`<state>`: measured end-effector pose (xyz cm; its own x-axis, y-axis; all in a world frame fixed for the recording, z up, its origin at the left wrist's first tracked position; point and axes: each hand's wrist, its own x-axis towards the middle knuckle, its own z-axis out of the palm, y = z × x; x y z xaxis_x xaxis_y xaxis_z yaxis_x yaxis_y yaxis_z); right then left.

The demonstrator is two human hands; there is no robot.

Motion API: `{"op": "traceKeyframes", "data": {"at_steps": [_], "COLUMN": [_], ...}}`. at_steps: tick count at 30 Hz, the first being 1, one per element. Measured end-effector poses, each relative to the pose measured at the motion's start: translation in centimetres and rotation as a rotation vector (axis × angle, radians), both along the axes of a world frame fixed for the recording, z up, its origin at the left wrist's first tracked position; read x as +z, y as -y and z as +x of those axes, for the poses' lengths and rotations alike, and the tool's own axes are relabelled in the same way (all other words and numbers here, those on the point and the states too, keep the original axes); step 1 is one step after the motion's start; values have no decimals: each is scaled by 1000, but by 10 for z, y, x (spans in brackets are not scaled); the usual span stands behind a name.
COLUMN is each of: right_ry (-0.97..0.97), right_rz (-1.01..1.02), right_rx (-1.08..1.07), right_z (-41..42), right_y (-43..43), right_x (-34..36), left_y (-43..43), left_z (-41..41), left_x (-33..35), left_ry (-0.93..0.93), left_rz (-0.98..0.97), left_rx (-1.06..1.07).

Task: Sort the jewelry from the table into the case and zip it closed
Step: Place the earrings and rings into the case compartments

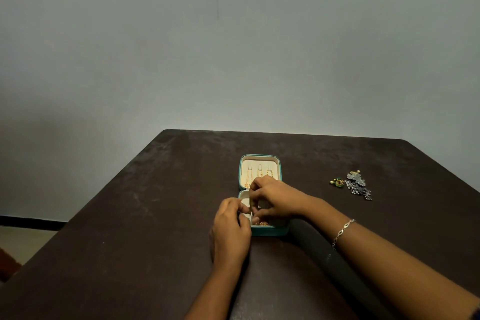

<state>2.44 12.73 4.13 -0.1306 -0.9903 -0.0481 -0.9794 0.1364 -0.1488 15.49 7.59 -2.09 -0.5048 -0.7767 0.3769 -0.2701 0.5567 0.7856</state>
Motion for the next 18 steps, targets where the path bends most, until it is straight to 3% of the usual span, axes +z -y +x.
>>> {"op": "traceKeyframes", "data": {"at_steps": [12, 18], "right_ry": [221, 269], "right_rz": [-287, -321], "right_rx": [-61, -81], "right_z": [-6, -11], "right_y": [-20, -34], "right_x": [-18, -21], "left_y": [1, 3], "left_z": [0, -1], "left_x": [1, -1], "left_ry": [79, 100], "left_rz": [-58, -92], "left_rx": [20, 19]}}
